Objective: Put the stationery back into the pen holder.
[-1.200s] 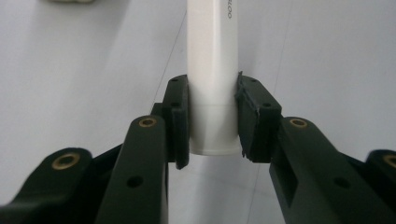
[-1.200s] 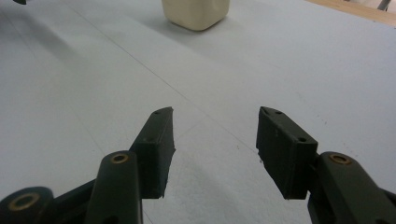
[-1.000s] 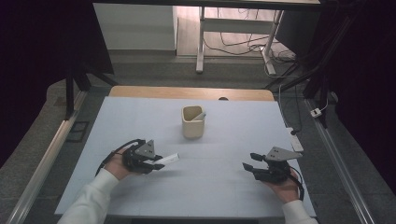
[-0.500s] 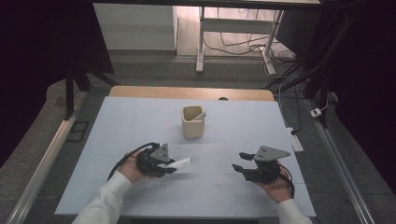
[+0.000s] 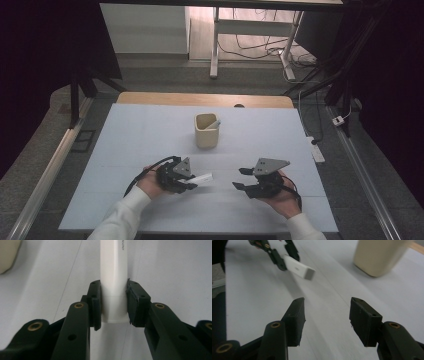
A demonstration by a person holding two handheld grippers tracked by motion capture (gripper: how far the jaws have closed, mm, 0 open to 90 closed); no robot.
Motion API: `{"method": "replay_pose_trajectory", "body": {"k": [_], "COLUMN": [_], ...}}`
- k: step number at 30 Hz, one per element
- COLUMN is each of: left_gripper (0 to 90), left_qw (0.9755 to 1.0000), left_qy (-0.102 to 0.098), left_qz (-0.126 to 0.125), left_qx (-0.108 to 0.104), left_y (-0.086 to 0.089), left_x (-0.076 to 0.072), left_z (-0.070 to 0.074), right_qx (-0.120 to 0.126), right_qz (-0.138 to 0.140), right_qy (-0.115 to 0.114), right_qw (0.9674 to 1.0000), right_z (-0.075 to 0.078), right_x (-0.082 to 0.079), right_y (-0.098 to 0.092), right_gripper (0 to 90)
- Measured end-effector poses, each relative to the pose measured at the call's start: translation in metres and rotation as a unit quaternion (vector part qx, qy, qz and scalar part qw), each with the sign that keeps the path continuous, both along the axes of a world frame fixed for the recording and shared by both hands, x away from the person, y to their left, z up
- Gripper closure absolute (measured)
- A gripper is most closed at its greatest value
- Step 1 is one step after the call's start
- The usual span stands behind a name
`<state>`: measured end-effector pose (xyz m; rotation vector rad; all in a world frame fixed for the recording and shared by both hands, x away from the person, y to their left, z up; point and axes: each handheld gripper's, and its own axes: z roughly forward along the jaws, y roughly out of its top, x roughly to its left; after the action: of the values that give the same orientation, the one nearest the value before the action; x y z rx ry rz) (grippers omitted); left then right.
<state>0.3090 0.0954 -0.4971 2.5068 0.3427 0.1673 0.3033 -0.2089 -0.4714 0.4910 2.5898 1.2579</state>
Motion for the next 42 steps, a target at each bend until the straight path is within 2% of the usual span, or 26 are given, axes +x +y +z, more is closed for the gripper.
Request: {"method": "replay_pose_trajectory", "body": {"k": [7, 10, 17, 21, 24, 30, 33, 37, 38, 41, 42], "left_gripper": [65.8, 65.8, 65.8, 65.8, 65.8, 65.8, 65.8, 65.8, 65.8, 65.7, 65.7], "left_qw": [1.0000, 0.9999, 0.9997, 0.9994, 0.9993, 0.9989, 0.9985, 0.9977, 0.9976, 0.9970, 0.9969], "left_qy": [0.006, 0.010, 0.016, 0.019, 0.020, 0.024, 0.027, 0.035, 0.036, 0.040, 0.040], "left_qz": [-0.006, -0.010, -0.020, -0.028, -0.032, -0.040, -0.049, -0.058, -0.059, -0.064, -0.065], "left_qx": [0.001, 0.001, 0.007, 0.008, 0.009, 0.008, 0.001, -0.009, -0.011, -0.017, -0.019], "left_y": [-0.008, -0.014, -0.030, -0.036, -0.039, -0.042, -0.042, -0.041, -0.041, -0.040, -0.040], "left_x": [0.000, 0.000, 0.000, -0.001, -0.002, -0.004, -0.005, -0.005, -0.005, -0.005, -0.005], "left_z": [-0.001, -0.001, -0.002, -0.002, -0.002, -0.002, -0.001, 0.001, 0.002, 0.002, 0.003], "right_qx": [-0.021, -0.029, -0.031, -0.047, -0.067, -0.114, -0.141, -0.182, -0.187, -0.212, -0.211], "right_qz": [0.036, 0.043, 0.059, 0.070, 0.080, 0.097, 0.107, 0.118, 0.120, 0.134, 0.139], "right_qy": [0.003, 0.003, 0.003, 0.000, -0.002, -0.017, -0.032, -0.056, -0.060, -0.075, -0.077], "right_qw": [0.9991, 0.9986, 0.9978, 0.9964, 0.9945, 0.9885, 0.9837, 0.9745, 0.9731, 0.9652, 0.9644], "right_z": [-0.003, -0.004, -0.003, -0.004, -0.006, -0.010, -0.011, -0.015, -0.016, -0.019, -0.020], "right_x": [0.000, 0.000, -0.001, -0.001, -0.002, -0.006, -0.008, -0.012, -0.013, -0.015, -0.016], "right_y": [0.027, 0.032, 0.040, 0.046, 0.051, 0.060, 0.063, 0.066, 0.068, 0.071, 0.071], "right_gripper": [45.9, 45.9, 46.0, 46.0, 46.0, 48.6, 51.9, 57.1, 58.0, 62.3, 63.2]}}
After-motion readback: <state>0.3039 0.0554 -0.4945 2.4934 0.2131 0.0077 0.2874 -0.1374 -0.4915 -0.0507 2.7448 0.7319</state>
